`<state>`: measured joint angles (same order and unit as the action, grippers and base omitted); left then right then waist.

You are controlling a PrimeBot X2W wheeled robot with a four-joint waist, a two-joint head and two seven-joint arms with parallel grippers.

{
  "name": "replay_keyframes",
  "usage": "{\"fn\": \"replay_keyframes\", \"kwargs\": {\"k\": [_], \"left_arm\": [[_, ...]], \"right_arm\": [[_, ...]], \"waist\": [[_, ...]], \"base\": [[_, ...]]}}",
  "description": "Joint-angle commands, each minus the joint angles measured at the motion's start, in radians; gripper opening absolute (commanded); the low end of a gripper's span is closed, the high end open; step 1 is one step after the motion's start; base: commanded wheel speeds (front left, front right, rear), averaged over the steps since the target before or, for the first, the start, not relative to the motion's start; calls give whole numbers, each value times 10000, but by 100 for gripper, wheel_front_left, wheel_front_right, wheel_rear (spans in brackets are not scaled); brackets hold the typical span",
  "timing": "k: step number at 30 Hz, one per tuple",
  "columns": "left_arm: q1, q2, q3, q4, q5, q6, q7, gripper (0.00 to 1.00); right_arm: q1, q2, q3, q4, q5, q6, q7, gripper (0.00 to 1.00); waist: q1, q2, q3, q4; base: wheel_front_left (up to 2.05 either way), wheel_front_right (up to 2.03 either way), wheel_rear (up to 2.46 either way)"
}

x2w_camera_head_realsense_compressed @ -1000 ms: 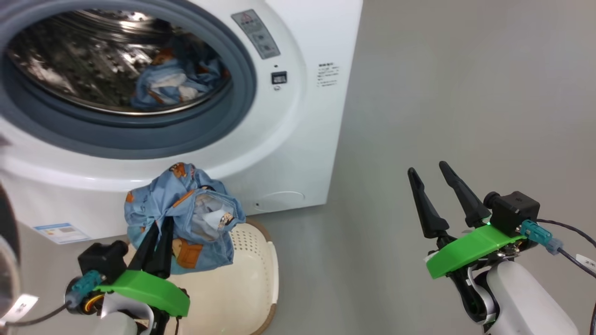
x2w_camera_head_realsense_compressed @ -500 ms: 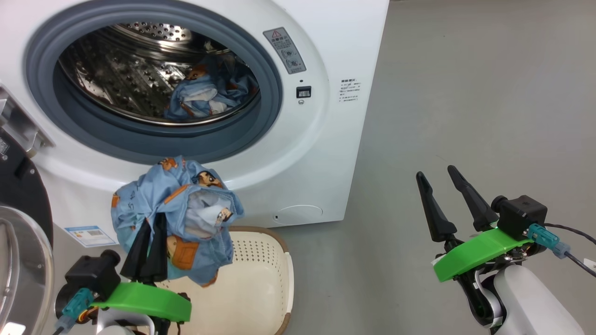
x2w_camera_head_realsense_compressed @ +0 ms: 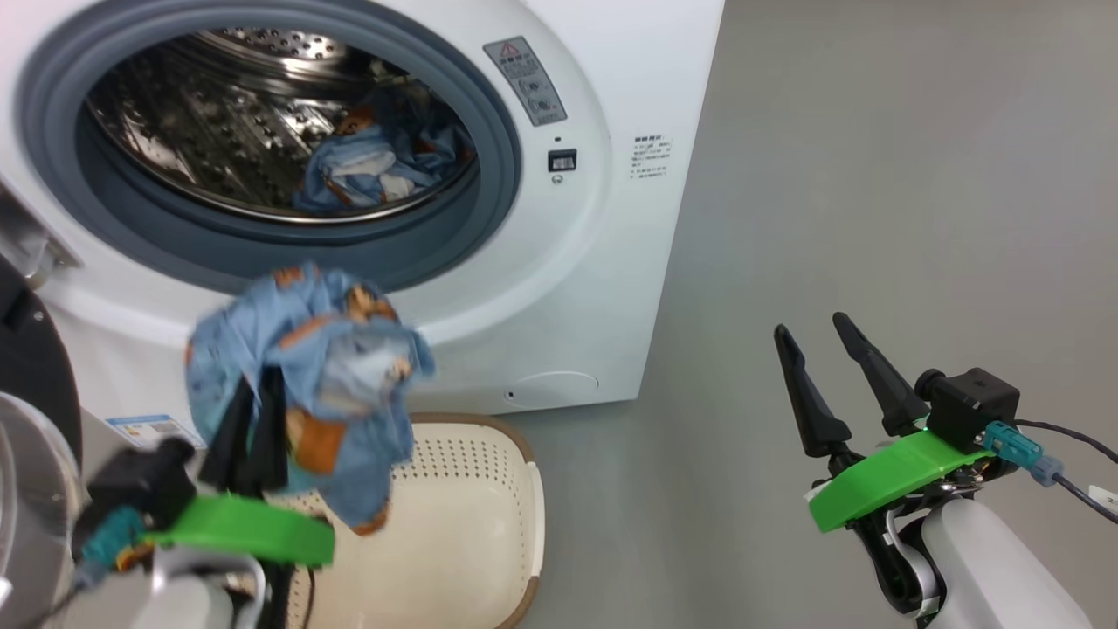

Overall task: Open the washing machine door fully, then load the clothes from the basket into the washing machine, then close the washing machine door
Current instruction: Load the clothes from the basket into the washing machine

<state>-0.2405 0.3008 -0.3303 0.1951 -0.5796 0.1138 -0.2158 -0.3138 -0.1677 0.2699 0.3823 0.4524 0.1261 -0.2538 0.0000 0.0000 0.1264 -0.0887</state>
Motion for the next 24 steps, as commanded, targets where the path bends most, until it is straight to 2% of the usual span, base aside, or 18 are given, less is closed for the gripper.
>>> {"fn": "replay_keyframes", "kwargs": {"k": [1,14,24], "left_arm": [[-843,355,464,-238,41,-65,-24,0],[-3610,823,653,620,334,-348,159,0],[-6035,864,637,3507,310,-857,258,0]], "right_arm": [[-35,-90,230,-274,135,46,-80,100],[-353,38,160,-493,36,46,-80,100],[-770,330,73,-763,-63,46,-80,100]], "waist": [[0,0,210,-106],[0,0,1525,-691],[0,0,3028,-1371]], "base": [[0,0,0],[0,0,0],[0,0,0]]}}
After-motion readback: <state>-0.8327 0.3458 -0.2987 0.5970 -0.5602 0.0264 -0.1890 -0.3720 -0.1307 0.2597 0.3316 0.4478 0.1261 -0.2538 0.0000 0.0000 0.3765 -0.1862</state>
